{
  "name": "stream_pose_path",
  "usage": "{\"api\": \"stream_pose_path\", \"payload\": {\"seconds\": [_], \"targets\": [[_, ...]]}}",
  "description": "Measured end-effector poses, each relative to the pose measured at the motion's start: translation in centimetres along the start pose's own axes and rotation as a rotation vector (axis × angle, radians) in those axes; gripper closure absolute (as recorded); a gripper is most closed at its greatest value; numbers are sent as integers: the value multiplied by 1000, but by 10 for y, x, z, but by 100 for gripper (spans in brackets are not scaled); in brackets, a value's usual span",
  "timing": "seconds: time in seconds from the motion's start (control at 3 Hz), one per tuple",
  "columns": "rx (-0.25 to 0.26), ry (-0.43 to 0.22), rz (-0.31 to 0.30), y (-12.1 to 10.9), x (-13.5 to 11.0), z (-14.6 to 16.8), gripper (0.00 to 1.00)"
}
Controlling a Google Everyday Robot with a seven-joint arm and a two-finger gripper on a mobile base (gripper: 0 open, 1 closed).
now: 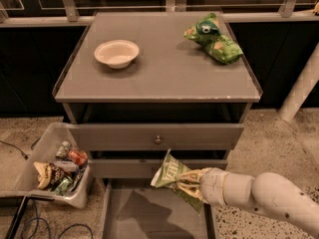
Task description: Pick green jalapeno chip bag from bottom drawer and place on counter
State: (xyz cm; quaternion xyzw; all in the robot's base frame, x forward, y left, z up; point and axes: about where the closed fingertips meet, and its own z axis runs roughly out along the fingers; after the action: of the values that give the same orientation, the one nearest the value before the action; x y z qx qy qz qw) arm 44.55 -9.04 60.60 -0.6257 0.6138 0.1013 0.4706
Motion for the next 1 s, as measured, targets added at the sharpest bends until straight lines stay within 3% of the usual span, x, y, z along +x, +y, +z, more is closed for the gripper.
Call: {"api": "stream_pose_path", "payload": {"seconds": [0.33, 0.67, 1.0], "targets": [[23, -59, -148, 0, -71, -44, 100], [79, -82, -254, -17, -128, -86, 100], [138, -80, -312, -64, -183, -124, 100]]}}
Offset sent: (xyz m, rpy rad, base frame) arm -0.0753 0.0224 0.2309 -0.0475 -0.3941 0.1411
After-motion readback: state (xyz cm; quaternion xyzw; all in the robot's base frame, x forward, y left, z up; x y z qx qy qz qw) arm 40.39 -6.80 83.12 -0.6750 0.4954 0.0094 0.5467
